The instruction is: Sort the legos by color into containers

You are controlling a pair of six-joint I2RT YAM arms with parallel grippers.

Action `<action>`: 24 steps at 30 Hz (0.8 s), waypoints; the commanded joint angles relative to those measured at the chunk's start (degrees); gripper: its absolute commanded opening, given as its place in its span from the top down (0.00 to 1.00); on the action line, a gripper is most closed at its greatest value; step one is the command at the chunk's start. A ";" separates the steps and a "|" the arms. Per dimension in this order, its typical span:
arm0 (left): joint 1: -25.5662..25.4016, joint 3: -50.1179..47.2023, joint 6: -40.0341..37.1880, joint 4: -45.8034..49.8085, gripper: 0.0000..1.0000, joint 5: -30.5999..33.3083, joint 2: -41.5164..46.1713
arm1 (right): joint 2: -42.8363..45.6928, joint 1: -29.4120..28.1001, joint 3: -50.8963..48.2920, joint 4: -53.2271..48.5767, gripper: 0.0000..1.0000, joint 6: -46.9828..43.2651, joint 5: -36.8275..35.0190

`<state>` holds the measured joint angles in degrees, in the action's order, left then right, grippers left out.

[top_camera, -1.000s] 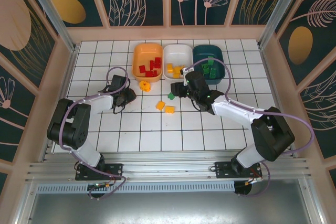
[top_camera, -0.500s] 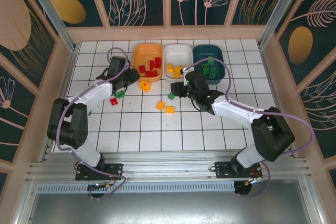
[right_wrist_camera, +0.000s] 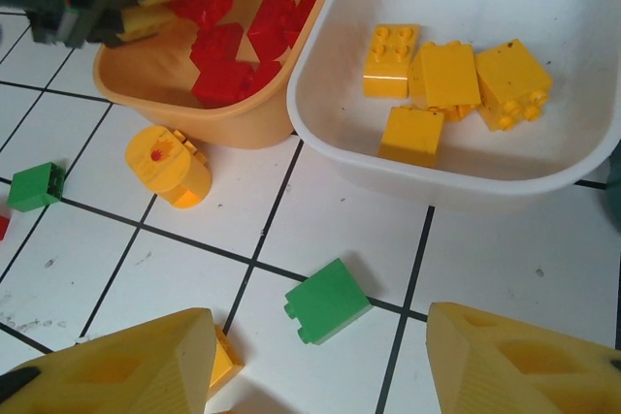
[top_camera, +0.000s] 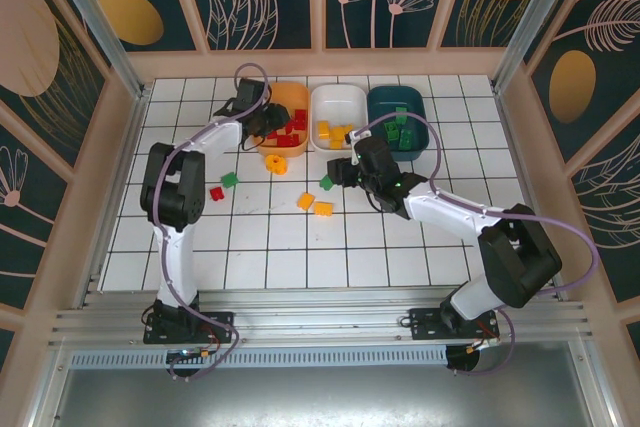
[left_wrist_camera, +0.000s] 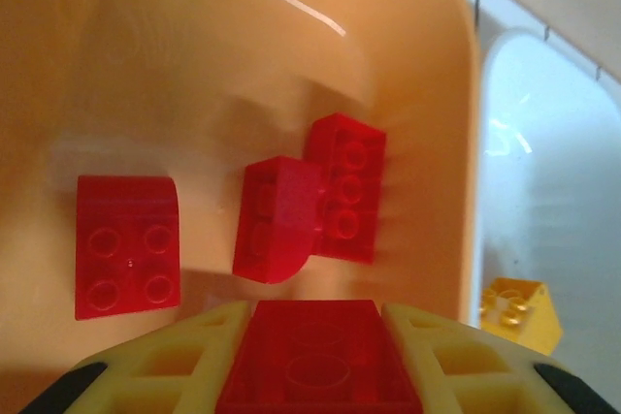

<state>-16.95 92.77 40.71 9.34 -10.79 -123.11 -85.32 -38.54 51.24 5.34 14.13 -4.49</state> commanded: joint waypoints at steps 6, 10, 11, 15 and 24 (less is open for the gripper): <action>-0.65 7.19 -1.55 1.71 0.38 -3.57 -0.97 | 3.46 -0.64 -0.50 -0.99 0.34 1.69 -2.70; -0.63 4.95 -2.58 0.59 0.21 -3.43 5.02 | 1.91 -2.93 1.32 -1.14 0.30 2.07 -4.19; -0.67 3.16 -2.73 -0.14 0.20 -3.30 7.51 | 1.02 -3.88 1.91 -0.62 0.29 2.42 -4.37; -0.63 -10.45 -1.43 -6.02 0.12 1.45 21.34 | -6.09 -8.11 6.27 0.52 0.25 3.47 -6.47; 3.64 -48.80 6.13 -10.25 0.02 10.72 53.03 | -24.96 -10.27 22.73 -1.12 0.19 2.07 -2.75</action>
<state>-15.33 50.65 44.18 -1.54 -3.03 -73.19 -106.72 -49.52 68.77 5.04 16.47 -8.58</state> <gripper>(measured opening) 0.985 0.811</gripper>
